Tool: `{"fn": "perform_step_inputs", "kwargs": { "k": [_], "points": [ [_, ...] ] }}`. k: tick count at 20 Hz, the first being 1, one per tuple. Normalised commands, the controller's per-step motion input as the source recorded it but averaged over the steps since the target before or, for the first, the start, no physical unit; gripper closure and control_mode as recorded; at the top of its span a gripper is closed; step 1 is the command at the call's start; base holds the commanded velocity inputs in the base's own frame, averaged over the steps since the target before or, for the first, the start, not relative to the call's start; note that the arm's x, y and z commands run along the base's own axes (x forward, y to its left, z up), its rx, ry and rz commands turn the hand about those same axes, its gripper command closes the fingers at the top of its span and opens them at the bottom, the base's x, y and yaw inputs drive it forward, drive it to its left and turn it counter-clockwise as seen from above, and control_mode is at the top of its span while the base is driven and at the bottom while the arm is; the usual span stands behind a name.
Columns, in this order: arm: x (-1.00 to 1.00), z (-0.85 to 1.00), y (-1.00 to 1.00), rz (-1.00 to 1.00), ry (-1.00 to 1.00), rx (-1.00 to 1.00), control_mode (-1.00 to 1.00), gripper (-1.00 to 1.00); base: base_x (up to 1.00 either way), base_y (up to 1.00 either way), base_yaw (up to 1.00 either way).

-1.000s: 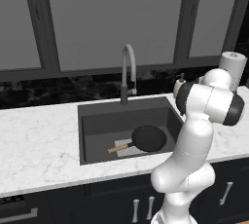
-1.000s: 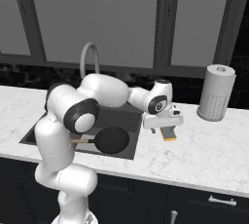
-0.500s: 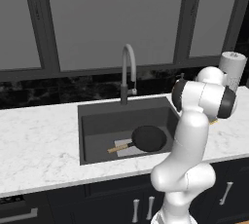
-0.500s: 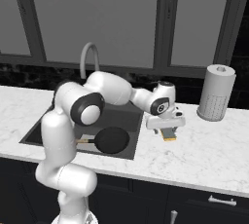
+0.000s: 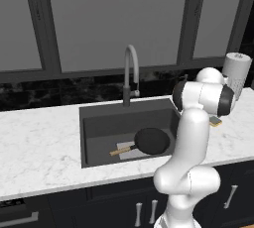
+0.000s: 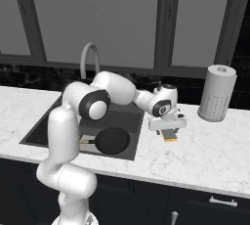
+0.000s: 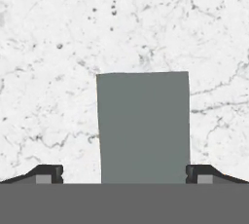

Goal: Pick the pan and sponge and place them into the sink. Then turn on the water.

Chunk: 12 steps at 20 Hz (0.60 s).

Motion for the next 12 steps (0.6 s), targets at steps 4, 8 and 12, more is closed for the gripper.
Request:
{"fn": "perform_step_inputs", "kwargs": {
  "k": [4, 8, 12],
  "points": [
    [0.2, -0.18, -0.12, 0.0, 0.0, 0.0, -1.0, -1.0, 0.0, 0.0, 0.0],
    [0.18, -0.16, -0.17, 0.0, 0.0, 0.0, -1.0, -1.0, 0.0, 0.0, 0.0],
    [0.14, -0.17, -0.14, 0.0, 0.0, 0.0, -1.0, -1.0, 0.0, 0.0, 0.0]
  ]
}}
